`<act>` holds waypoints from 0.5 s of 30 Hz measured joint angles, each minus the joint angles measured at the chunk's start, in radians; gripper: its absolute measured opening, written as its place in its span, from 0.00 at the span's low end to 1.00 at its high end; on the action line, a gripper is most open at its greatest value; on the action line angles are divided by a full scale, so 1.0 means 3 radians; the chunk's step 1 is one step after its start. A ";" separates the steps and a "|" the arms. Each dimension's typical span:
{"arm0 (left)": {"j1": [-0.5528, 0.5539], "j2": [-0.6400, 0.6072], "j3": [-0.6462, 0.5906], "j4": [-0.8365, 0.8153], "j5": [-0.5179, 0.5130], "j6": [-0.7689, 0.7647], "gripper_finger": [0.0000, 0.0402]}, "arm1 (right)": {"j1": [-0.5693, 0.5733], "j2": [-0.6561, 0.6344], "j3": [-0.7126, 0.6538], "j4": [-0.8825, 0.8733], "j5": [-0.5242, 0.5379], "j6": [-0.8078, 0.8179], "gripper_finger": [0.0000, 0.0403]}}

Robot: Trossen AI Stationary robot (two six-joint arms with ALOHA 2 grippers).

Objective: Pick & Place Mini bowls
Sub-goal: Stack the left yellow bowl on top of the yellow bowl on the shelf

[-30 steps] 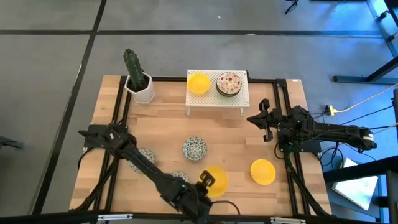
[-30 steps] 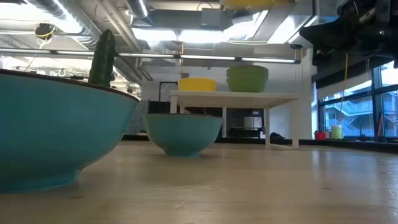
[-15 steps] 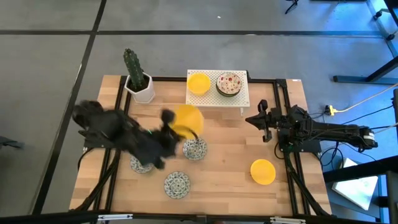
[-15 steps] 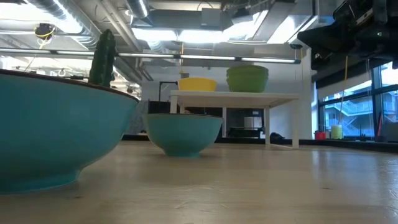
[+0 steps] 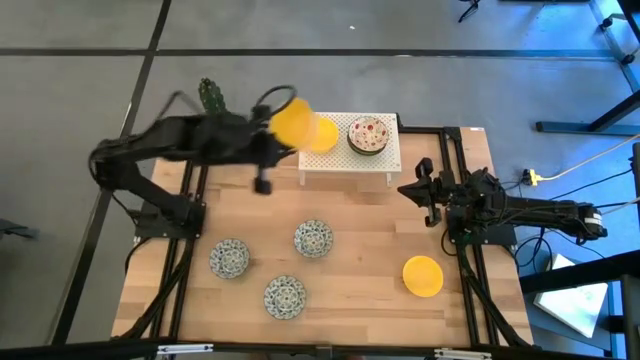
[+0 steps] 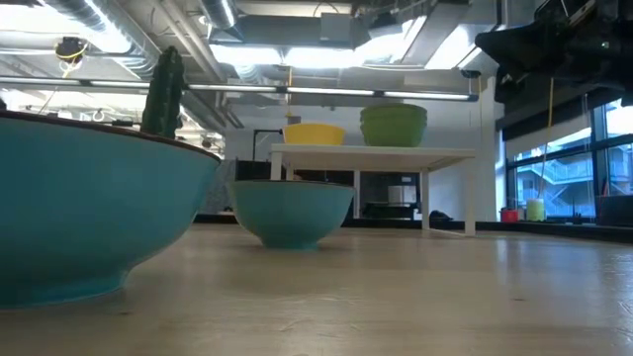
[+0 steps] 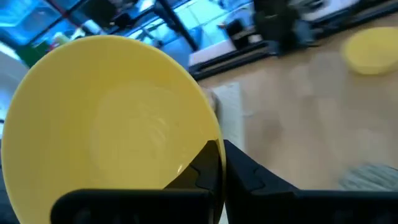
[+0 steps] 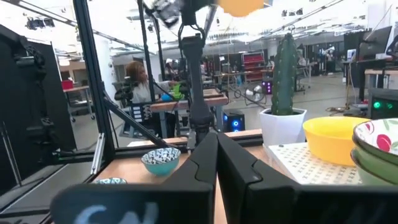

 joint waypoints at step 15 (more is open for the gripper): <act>0.1403 0.1164 0.0074 0.0238 0.0955 0.0710 0.01 | 0.0000 -0.0003 0.0000 0.0472 -0.0291 0.0003 0.03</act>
